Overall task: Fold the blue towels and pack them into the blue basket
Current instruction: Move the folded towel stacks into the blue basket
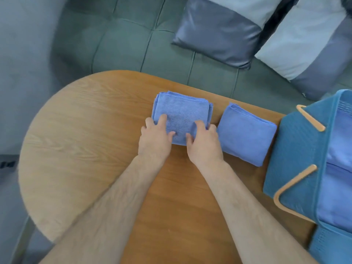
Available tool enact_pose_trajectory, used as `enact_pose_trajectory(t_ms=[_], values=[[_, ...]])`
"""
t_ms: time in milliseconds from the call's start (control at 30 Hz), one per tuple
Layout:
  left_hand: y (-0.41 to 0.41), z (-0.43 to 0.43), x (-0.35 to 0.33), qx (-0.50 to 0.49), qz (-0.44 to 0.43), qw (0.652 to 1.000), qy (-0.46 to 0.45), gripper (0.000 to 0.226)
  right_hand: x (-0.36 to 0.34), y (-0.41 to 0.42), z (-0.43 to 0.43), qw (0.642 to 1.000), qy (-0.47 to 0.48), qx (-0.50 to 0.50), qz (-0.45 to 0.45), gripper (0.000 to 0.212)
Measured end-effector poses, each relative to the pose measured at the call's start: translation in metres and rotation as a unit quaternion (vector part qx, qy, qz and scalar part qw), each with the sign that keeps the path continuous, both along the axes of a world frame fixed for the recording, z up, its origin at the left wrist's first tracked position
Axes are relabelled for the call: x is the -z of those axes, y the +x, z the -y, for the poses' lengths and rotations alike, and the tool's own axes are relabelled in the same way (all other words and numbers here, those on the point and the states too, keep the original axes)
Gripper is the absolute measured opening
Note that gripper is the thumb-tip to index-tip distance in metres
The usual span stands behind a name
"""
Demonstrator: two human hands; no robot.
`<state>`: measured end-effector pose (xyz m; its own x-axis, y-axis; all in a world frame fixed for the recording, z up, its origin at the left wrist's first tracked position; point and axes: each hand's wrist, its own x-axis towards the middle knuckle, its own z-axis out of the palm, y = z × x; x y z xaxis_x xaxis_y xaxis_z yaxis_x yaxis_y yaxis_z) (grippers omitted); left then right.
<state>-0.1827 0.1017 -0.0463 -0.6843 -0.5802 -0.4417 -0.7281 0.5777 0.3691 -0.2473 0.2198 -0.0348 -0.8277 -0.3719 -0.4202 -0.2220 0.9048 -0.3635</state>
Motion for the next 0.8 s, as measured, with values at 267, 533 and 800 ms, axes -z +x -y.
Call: enact_pose_trajectory(t_ms=[267, 533, 800], values=[[0.002, 0.008, -0.003, -0.038, -0.003, 0.999, 0.033, 0.052, 0.002, -0.002, 0.007, 0.99, -0.008, 0.128, 0.064, 0.028], [0.006, 0.007, -0.008, -0.121, -0.014, 0.985, 0.122, 0.042, -0.006, -0.006, -0.007, 0.979, -0.037, 0.15, 0.132, 0.024], [0.013, 0.009, -0.004, -0.257, -0.15, 0.935, 0.193, 0.015, -0.008, -0.007, -0.013, 0.959, -0.138, 0.2, 0.146, 0.013]])
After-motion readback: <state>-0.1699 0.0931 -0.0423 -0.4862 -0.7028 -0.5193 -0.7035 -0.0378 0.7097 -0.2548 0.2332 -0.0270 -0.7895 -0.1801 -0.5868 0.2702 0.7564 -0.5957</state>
